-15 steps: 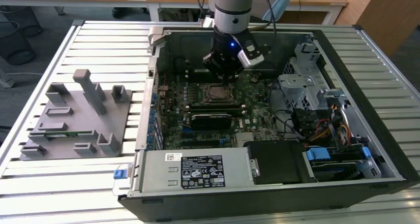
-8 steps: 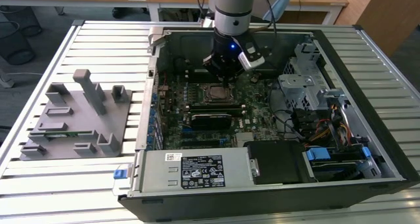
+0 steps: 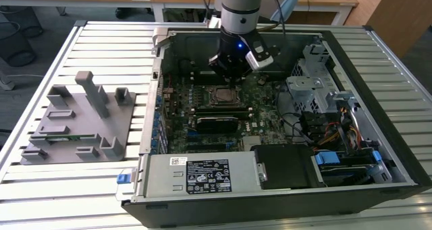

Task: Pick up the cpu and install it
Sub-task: 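Install the second cpu locking lever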

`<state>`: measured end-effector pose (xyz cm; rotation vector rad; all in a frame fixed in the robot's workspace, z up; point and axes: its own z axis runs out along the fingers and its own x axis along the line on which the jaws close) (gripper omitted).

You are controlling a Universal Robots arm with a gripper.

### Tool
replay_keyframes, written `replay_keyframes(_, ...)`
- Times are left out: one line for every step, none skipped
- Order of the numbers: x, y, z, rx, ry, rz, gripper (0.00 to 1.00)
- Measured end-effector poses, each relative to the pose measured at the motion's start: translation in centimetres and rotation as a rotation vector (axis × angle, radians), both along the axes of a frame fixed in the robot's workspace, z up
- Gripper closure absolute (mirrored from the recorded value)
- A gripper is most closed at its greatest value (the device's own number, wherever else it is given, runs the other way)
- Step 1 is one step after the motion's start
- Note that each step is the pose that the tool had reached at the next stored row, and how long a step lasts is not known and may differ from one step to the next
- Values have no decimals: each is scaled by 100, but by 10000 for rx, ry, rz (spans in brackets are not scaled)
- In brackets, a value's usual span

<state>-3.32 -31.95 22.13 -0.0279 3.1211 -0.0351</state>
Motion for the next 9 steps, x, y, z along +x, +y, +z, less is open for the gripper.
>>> replay_keyframes(0,0,21,0,0,0,89)
replay_keyframes(-1,-1,31,-1,1,0,89)
replay_keyframes(-1,-5,33,1,0,-1,89)
replay_keyframes(-1,-16,33,1,-1,-1,89)
replay_keyframes(-1,-32,33,1,-1,-1,89)
replay_keyframes(-1,-50,33,0,0,0,89)
replay_keyframes(-1,-67,33,1,-1,0,89)
replay_keyframes(-2,-81,33,0,1,0,89)
replay_keyframes(-2,-92,33,-1,1,0,89)
